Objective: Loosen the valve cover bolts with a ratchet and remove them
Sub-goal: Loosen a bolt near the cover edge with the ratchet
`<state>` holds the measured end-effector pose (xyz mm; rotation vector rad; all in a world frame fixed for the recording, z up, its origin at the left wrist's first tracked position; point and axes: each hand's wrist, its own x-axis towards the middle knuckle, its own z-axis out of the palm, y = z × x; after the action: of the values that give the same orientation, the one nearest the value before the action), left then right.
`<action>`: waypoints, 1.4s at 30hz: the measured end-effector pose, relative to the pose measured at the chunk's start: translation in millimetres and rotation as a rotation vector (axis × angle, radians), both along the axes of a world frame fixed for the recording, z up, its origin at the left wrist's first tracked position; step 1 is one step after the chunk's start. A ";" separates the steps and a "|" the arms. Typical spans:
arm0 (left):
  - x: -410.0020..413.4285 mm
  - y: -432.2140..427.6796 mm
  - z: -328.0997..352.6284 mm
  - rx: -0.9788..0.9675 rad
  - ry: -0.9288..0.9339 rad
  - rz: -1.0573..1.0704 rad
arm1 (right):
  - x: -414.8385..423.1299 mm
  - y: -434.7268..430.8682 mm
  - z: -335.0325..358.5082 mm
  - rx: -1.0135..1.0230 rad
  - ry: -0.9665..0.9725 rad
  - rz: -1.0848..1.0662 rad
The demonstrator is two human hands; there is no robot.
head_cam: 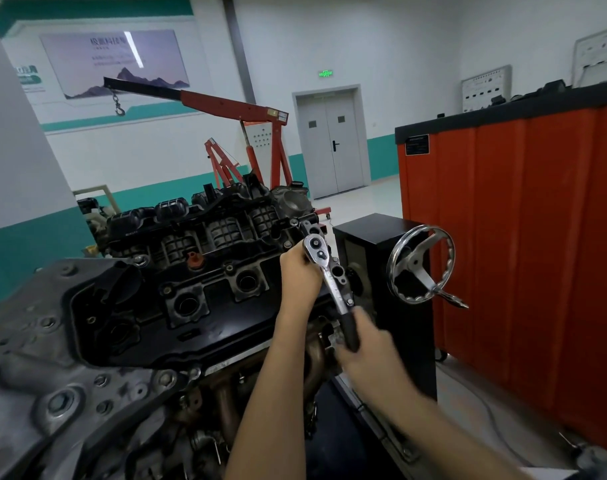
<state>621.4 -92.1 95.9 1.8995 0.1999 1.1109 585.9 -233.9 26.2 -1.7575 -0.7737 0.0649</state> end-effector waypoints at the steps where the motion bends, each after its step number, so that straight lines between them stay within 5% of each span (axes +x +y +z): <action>1: 0.9 0.5 1.2 -0.001 -0.008 0.002 | -11.7 16.0 -2.7 0.065 0.055 -0.013; 7: -4.2 4.8 2.6 0.010 0.039 -0.025 | 2.7 7.6 -0.5 0.006 0.004 0.052; 15: -7.7 7.4 9.1 0.016 0.080 -0.055 | 108.3 -48.4 79.2 -0.626 -0.790 -0.119; 17: -8.5 9.0 5.1 -0.052 0.041 -0.053 | 93.4 -42.8 66.8 -0.561 -0.738 -0.150; 21: -4.8 2.2 1.2 -0.117 -0.012 -0.068 | 17.5 -14.1 11.5 -0.130 -0.154 -0.024; 24: -3.7 0.4 2.7 -0.184 -0.043 -0.091 | -21.0 31.4 -4.7 0.066 0.022 -0.020; 29: -8.4 7.3 5.4 -0.097 0.003 -0.112 | 11.7 3.1 2.8 -0.100 -0.068 0.030; 34: -8.9 5.0 9.8 0.029 0.081 -0.084 | 106.2 -54.9 73.2 -0.573 -0.580 0.050; 37: -10.7 0.2 5.8 -0.016 0.011 -0.058 | 120.0 -49.7 87.1 -0.638 -0.770 -0.058; 39: -10.1 -3.0 1.1 -0.048 -0.029 -0.032 | 103.2 -45.6 64.2 -0.550 -0.651 -0.097; 42: -5.0 -3.4 -4.7 -0.082 -0.044 -0.025 | 39.9 -28.0 14.6 -0.216 -0.228 -0.006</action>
<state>616.4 -95.4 91.2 1.7985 0.1933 1.1104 625.8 -261.9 40.8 -1.9949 -0.9552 -0.0592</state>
